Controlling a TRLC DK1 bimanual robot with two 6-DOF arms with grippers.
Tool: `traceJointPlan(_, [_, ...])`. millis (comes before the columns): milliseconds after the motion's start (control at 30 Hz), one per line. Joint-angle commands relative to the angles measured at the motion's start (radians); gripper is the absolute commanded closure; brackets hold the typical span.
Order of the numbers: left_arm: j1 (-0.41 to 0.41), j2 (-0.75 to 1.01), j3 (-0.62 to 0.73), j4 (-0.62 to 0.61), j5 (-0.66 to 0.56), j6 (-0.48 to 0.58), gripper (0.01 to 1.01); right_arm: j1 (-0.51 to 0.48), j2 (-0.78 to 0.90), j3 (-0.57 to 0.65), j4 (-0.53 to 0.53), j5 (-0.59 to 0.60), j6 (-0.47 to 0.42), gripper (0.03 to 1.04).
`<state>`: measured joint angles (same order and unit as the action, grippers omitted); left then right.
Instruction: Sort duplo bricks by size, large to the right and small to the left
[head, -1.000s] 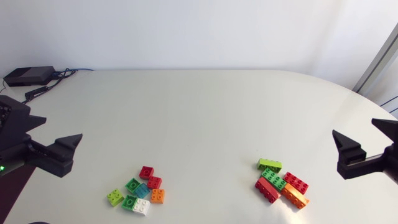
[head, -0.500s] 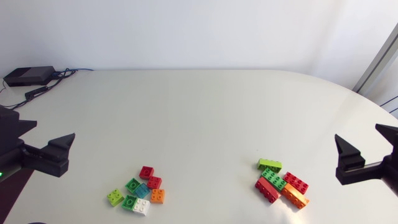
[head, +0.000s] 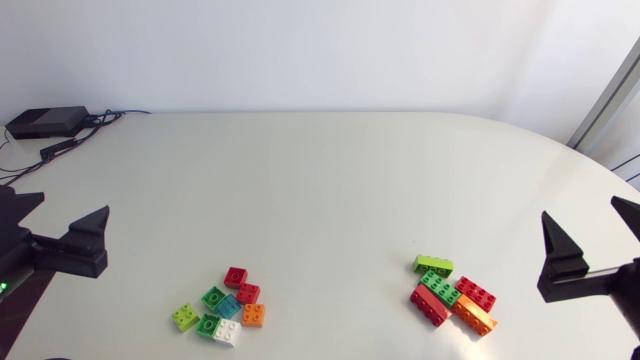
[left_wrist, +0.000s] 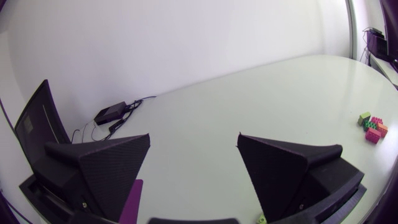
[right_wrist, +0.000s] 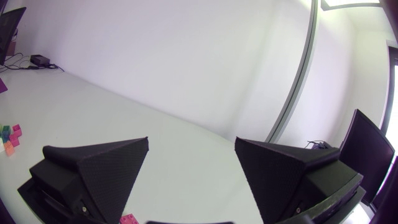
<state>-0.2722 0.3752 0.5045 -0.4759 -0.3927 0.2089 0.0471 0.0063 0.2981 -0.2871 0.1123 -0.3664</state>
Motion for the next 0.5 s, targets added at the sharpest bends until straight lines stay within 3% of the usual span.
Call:
traceJointPlan(0, [0.016, -0.016, -0.038, 0.033, -0.028, -0.042, 0.048, 0.008, -0.012, -0.050, 0.025, 0.004, -0.003, 0.07])
traceJointPlan(200, [0.025, -0.021, -0.086, 0.105, -0.055, -0.040, 0.048, 0.008, -0.012, -0.093, 0.094, 0.003, 0.021, 0.07])
traceJointPlan(300, [0.022, -0.015, -0.096, 0.105, -0.072, 0.038, 0.048, 0.007, -0.012, -0.111, 0.120, 0.001, 0.027, 0.07])
traceJointPlan(467, [-0.002, -0.068, -0.172, 0.160, -0.081, 0.053, 0.044, 0.008, -0.012, -0.142, 0.149, -0.006, 0.035, 0.07])
